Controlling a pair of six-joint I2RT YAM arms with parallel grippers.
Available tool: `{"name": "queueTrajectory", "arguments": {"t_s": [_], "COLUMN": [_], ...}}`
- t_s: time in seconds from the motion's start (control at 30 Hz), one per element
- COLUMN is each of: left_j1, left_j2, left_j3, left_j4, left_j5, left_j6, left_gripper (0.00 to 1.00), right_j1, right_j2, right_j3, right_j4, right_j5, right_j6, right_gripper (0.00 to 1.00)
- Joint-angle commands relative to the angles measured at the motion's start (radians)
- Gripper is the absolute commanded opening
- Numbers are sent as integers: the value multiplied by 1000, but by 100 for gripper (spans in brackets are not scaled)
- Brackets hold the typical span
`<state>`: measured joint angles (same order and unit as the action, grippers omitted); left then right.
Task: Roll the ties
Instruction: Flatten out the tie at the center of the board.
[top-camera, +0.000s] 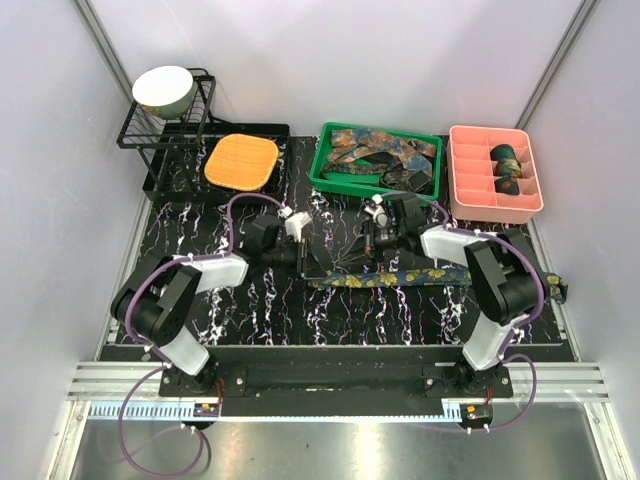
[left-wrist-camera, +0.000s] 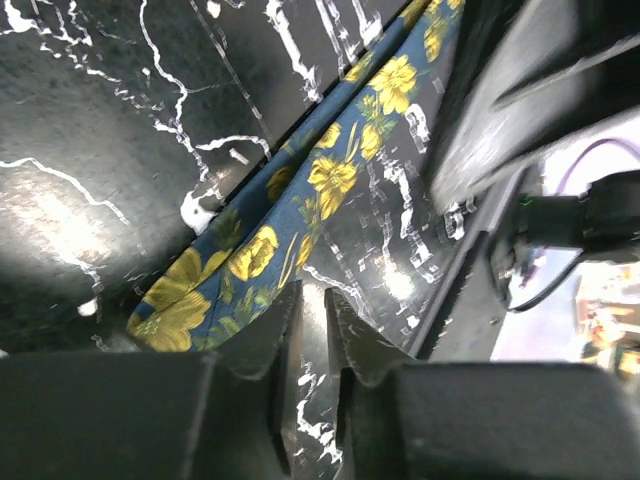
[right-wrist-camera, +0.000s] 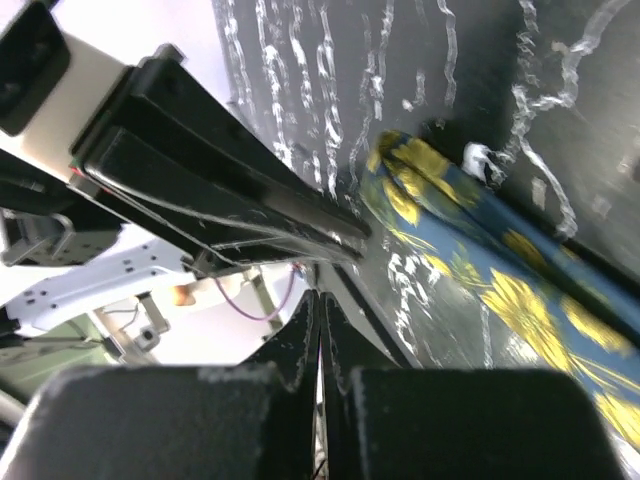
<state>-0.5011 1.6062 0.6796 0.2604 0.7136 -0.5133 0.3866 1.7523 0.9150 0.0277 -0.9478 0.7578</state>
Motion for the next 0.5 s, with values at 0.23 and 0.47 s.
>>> {"name": "queueTrajectory", "arguments": {"t_s": [0.23, 0.47], "left_j1": [104, 137], "left_j2": [190, 297], "left_j3": [-83, -61], "left_j4": [269, 263], "left_j5": [101, 95], "left_j6": [-145, -140], "left_gripper": [7, 4], "right_j1": [80, 92], "right_j2": [128, 164], "right_j3": [-18, 33], "right_j4": [221, 19], "right_j5": [-25, 20], "right_j6": [155, -30], "right_gripper": [0, 0]}}
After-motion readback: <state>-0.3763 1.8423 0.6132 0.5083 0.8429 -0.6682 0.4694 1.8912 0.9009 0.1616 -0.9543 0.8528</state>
